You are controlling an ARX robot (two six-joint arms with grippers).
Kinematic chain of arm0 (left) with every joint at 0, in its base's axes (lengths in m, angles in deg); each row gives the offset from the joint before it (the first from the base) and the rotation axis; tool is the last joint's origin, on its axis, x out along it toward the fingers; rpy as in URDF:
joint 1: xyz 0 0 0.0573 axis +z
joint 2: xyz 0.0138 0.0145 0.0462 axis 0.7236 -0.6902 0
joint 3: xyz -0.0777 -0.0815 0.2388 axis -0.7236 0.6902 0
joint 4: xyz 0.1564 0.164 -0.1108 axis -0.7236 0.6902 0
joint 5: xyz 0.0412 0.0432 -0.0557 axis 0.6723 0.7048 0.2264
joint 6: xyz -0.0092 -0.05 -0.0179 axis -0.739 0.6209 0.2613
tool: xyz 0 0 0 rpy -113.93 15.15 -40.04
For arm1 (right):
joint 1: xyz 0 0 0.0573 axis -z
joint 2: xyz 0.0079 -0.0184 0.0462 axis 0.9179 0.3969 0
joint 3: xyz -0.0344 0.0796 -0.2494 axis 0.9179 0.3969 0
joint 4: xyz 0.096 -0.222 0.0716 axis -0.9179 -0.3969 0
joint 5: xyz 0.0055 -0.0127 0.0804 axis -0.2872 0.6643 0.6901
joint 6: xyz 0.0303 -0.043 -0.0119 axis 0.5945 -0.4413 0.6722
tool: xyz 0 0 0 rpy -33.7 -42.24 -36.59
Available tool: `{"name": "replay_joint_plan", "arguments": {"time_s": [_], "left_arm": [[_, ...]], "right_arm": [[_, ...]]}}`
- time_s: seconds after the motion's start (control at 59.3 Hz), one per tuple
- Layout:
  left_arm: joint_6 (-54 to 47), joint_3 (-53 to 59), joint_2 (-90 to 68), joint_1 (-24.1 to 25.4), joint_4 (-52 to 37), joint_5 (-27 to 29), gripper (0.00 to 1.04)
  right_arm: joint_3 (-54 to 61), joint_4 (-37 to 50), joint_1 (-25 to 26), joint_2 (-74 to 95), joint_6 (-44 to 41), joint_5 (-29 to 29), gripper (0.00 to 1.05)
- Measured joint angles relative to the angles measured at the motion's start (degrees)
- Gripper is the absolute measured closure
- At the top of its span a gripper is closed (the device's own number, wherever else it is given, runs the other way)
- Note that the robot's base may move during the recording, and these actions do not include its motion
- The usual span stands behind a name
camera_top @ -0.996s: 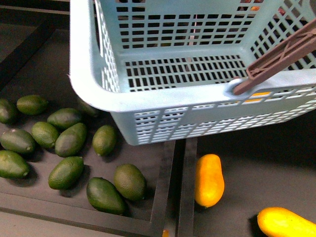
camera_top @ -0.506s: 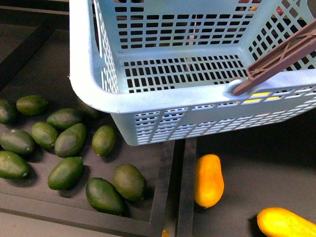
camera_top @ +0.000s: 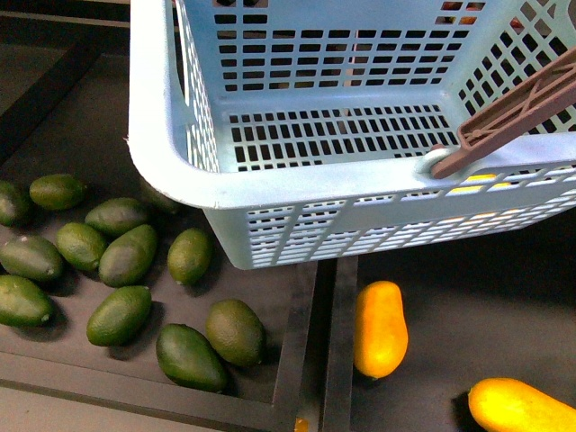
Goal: Pick lemon and mango into basket
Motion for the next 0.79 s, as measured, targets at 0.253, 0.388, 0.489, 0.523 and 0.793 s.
{"name": "replay_joint_plan", "arguments": {"time_s": [0.253, 0.388, 0.489, 0.523, 0.793], "left_arm": [[0.02, 0.0, 0.0, -0.02, 0.0, -0.15, 1.0], [0.02, 0.0, 0.0, 0.0, 0.0, -0.02, 1.0], [0.0, 0.0, 0.0, 0.0, 0.0, 0.02, 1.0], [0.0, 0.0, 0.0, 0.0, 0.0, 0.0, 1.0], [0.02, 0.0, 0.0, 0.0, 0.0, -0.07, 1.0]], "right_arm": [[-4.59, -0.87, -5.9, 11.96, -8.02, -4.9, 0.09], [-7.45, -1.49, -7.02, 16.35, -9.14, -7.06, 0.09], [-9.31, -2.05, -7.04, 18.47, -9.38, -8.33, 0.09], [-9.9, -2.21, -7.04, 19.08, -9.4, -8.74, 0.09], [-14.27, -2.89, -7.56, 22.95, -8.11, -10.21, 0.09]]}}
